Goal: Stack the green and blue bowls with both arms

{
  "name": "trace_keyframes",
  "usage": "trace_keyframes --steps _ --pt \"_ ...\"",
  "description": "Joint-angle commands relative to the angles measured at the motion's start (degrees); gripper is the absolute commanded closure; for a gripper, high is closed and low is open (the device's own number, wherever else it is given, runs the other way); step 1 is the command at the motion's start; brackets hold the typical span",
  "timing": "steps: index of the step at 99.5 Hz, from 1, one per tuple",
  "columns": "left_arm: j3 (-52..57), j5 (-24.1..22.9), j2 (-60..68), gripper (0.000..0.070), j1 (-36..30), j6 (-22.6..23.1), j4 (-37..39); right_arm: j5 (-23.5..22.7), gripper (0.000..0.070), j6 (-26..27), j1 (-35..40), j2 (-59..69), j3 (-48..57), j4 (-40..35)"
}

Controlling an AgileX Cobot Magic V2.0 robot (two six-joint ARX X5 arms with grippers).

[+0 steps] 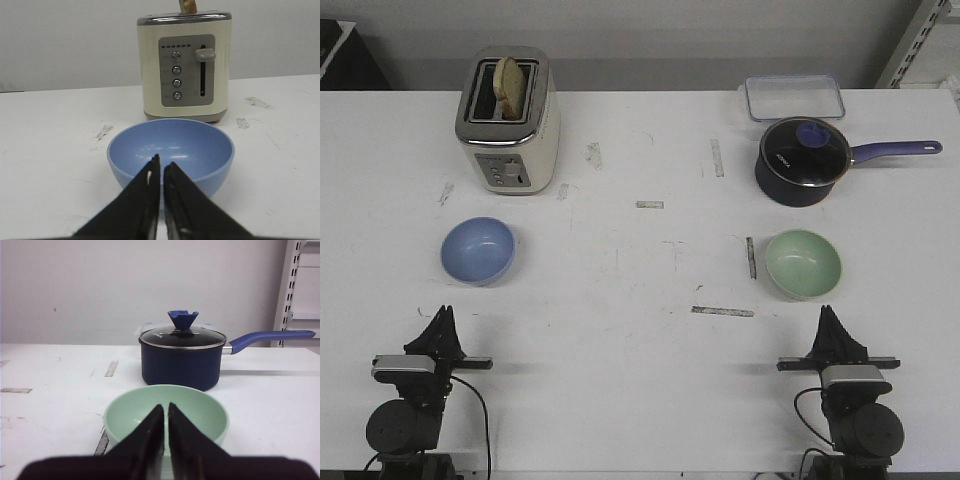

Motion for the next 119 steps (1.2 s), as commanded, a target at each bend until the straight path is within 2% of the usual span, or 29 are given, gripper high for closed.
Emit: trace_keyframes --steps 1,35,64,79,92,100,119 --pt "-1.2 0.0 -0.1 0.0698 0.0 0.0 0.7 0.2 0.0688 -0.1 0.0 0.0 -0.1 0.8" --pt "-1.2 0.0 -0.1 0.0698 0.0 0.0 0.7 0.3 0.0688 -0.2 0.0 0.0 -0.1 1.5" --pt "-1.2 0.0 -0.1 0.0698 0.0 0.0 0.7 -0.2 0.0688 0.3 0.0 0.1 0.7 7.1" --pt "-1.2 0.0 -0.1 0.0698 0.0 0.0 0.7 -0.2 0.0688 3.6 0.0 0.2 3.3 6.9" --pt "-1.2 0.0 -0.1 0.0698 0.0 0.0 0.7 -0.2 0.0688 3.8 0.0 2.1 6.1 6.8" --pt "-1.2 0.0 -0.1 0.0698 0.0 0.0 0.7 -0.2 0.0688 3.8 0.0 4.3 8.2 5.2" --pt "-1.2 0.0 -0.1 0.0698 0.0 0.0 0.7 -0.2 0.0688 3.8 0.0 12.8 15.1 -3.9"
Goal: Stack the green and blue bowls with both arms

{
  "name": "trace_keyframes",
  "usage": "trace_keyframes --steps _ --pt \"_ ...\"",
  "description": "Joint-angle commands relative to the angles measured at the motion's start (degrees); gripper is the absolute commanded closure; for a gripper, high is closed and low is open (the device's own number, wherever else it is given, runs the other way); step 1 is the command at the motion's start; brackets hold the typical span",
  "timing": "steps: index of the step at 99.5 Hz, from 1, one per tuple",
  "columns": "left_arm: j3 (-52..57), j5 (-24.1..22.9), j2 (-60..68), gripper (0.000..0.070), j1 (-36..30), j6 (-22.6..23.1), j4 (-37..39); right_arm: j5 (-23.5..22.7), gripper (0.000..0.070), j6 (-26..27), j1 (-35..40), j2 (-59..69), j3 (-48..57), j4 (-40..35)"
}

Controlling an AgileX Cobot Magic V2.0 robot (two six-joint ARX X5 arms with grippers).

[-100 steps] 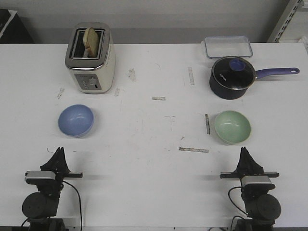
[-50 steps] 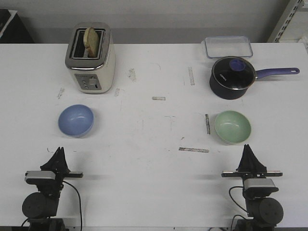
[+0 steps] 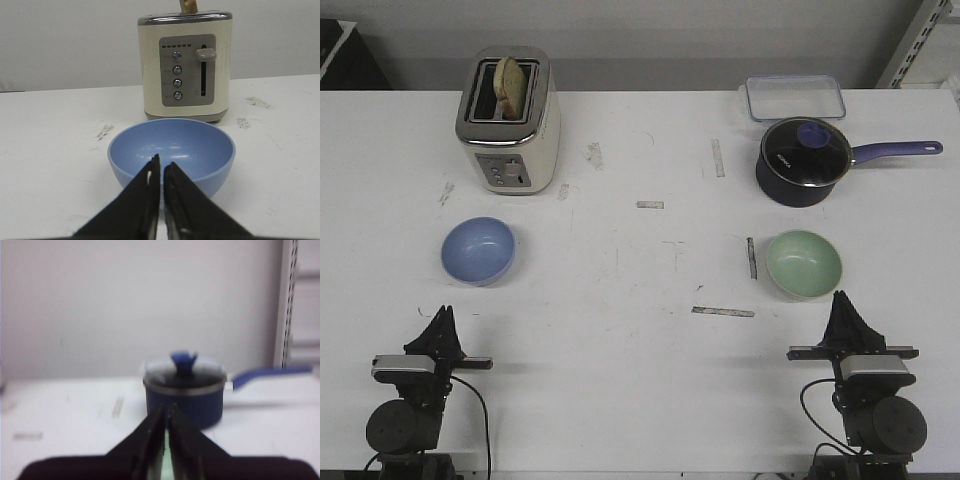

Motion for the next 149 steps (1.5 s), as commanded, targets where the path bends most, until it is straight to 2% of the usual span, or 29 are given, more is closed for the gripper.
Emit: trace_keyframes --steps 1,36,50,80,85,96,100,105,110,117,130,143,149 --pt "-1.2 0.0 -0.1 0.0698 0.0 0.0 0.7 0.0 0.0688 0.8 0.0 2.9 2.7 -1.6" --pt "-1.2 0.0 -0.1 0.0698 0.0 0.0 0.7 0.0 0.0688 2.9 0.0 20.2 15.1 -8.5" --pt "-1.2 0.0 -0.1 0.0698 0.0 0.0 0.7 0.0 0.0694 7.6 0.0 27.2 22.6 -16.4" --pt "-1.2 0.0 -0.1 0.0698 0.0 0.0 0.7 -0.3 0.0693 8.1 0.0 40.7 37.9 -30.1" --pt "-1.2 0.0 -0.1 0.0698 0.0 0.0 0.7 -1.1 0.0693 9.3 -0.3 42.3 39.7 -31.9" --pt "-1.2 0.0 -0.1 0.0698 0.0 0.0 0.7 -5.8 0.0677 11.1 -2.5 46.4 43.6 -36.4" --pt "-1.2 0.0 -0.1 0.0698 0.0 0.0 0.7 -7.5 0.0652 11.6 -3.6 47.9 44.7 -37.6" --pt "-1.2 0.0 -0.1 0.0698 0.0 0.0 0.7 -9.2 0.0585 11.6 -4.9 49.5 46.0 -38.6" --pt "-1.2 0.0 -0.1 0.0698 0.0 0.0 0.7 -11.2 0.0484 11.6 -6.4 51.2 47.3 -39.5" --pt "-1.2 0.0 -0.1 0.0698 0.0 0.0 0.7 -13.4 0.0388 11.8 -8.3 53.4 48.7 -40.2" --pt "-1.2 0.0 -0.1 0.0698 0.0 0.0 0.7 -15.8 0.03 11.7 -12.3 57.0 50.2 -41.2" --pt "-1.2 0.0 -0.1 0.0698 0.0 0.0 0.7 -16.7 0.0143 11.7 -16.4 60.5 50.2 -41.5" --pt "-1.2 0.0 -0.1 0.0698 0.0 0.0 0.7 -16.7 0.0127 11.7 -17.8 62.4 50.2 -41.6"
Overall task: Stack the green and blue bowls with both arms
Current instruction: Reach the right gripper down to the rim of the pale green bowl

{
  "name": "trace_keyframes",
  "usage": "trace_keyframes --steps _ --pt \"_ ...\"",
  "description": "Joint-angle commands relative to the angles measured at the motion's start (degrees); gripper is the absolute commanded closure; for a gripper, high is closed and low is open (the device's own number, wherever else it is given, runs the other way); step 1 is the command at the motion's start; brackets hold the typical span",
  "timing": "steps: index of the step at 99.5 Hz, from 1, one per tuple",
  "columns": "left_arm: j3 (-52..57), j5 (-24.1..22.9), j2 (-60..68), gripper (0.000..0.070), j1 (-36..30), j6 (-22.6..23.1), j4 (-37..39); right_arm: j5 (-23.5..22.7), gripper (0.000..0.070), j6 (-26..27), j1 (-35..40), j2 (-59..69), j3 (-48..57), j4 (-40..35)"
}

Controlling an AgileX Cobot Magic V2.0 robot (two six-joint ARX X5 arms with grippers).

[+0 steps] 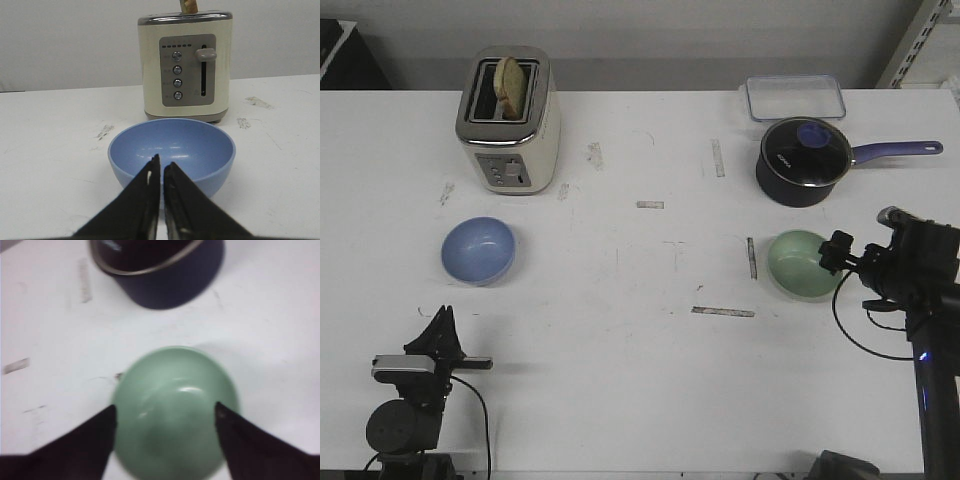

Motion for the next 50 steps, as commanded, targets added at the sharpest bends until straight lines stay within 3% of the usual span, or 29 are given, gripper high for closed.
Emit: trace_keyframes --steps 1,50 --pt "-1.2 0.0 -0.1 0.0698 0.0 0.0 0.7 -0.1 0.0127 0.3 -1.4 2.5 1.1 -0.1" --pt "-1.2 0.0 -0.1 0.0698 0.0 0.0 0.7 -0.1 0.0139 -1.9 -1.7 15.2 1.0 0.1"
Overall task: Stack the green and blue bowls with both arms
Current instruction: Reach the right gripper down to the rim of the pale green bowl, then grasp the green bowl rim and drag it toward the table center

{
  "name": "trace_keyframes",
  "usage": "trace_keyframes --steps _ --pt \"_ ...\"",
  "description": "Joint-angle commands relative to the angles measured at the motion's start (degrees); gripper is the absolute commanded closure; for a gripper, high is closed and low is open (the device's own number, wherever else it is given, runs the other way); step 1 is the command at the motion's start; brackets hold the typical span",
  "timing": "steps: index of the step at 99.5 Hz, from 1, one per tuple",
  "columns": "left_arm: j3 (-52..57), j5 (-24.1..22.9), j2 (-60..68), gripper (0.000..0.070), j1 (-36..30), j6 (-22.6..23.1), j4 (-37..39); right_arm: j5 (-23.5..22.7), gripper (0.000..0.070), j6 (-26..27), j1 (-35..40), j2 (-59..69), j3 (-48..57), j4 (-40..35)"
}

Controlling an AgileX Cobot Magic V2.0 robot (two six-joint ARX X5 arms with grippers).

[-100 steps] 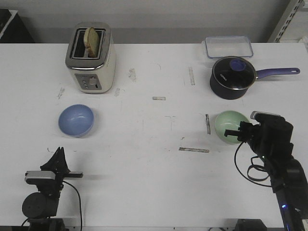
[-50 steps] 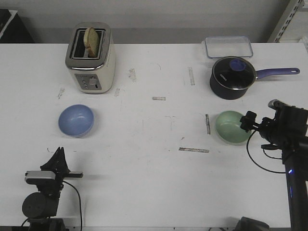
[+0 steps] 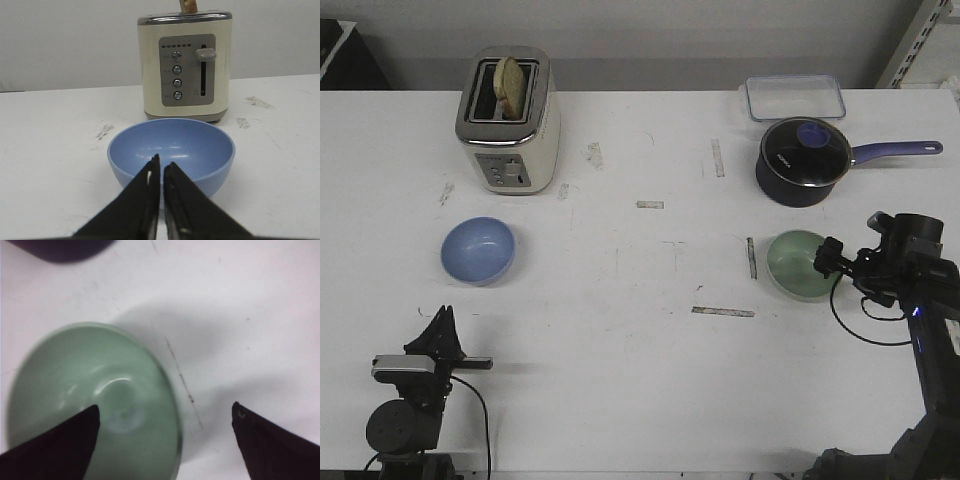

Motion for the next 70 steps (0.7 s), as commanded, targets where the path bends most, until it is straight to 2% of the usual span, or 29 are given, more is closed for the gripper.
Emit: trace_keyframes --steps 1,11,23,45,70 --pt "-1.2 0.0 -0.1 0.0698 0.0 0.0 0.7 -0.2 0.014 -0.7 0.0 2.0 1.0 0.3" --pt "-1.2 0.0 -0.1 0.0698 0.0 0.0 0.7 0.0 0.0213 -1.0 0.5 3.5 1.0 0.6" --pt "-1.2 0.0 -0.1 0.0698 0.0 0.0 0.7 0.1 0.0413 -1.0 0.7 5.0 1.0 0.8" --pt "-1.2 0.0 -0.1 0.0698 0.0 0.0 0.7 0.7 0.0697 -1.0 1.0 5.7 1.0 1.0" --pt "-1.2 0.0 -0.1 0.0698 0.0 0.0 0.7 2.0 0.07 -1.0 1.2 5.3 1.6 0.5"
